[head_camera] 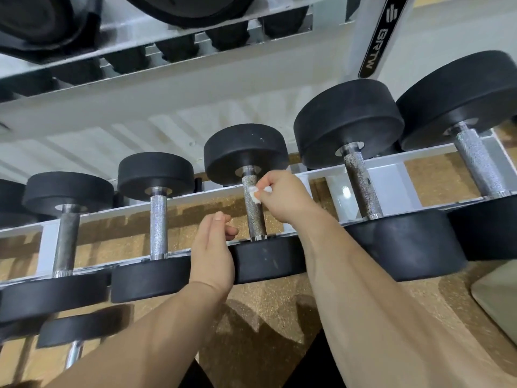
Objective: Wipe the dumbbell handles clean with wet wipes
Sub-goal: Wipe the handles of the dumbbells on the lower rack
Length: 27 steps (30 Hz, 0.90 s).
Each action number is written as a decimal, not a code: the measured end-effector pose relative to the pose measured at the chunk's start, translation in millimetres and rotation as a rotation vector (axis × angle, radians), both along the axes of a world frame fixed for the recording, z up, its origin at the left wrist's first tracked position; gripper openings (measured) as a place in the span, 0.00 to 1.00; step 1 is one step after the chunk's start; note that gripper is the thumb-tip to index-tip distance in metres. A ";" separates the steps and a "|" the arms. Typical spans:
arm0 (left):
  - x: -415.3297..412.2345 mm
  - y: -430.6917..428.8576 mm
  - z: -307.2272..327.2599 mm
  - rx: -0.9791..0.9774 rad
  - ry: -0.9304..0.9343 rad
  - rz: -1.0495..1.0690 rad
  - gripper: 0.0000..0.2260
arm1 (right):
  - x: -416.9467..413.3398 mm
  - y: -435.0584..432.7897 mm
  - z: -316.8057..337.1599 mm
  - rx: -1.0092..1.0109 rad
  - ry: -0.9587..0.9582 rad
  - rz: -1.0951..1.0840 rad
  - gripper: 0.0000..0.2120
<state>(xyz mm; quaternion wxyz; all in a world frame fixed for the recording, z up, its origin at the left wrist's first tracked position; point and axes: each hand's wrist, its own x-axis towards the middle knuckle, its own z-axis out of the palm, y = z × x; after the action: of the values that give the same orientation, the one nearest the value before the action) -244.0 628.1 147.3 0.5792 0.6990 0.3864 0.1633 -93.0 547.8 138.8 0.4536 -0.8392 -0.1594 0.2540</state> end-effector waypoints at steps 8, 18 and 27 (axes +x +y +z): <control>-0.8 1.8 -1.2 -0.018 0.000 -0.015 0.19 | -2.5 4.6 -4.5 0.079 0.041 0.031 0.06; -0.7 2.3 -7.0 -0.019 -0.047 0.008 0.20 | -8.6 -4.1 3.6 -0.133 -0.314 0.296 0.08; -9.8 12.0 -26.2 0.142 -0.167 -0.075 0.12 | -6.7 18.1 6.7 -0.197 -0.705 0.266 0.19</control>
<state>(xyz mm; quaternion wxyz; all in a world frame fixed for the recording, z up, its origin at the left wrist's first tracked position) -253.8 640.1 121.1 0.5641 0.7363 0.2977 0.2259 -99.7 565.8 145.5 0.2517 -0.8866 -0.3876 0.0208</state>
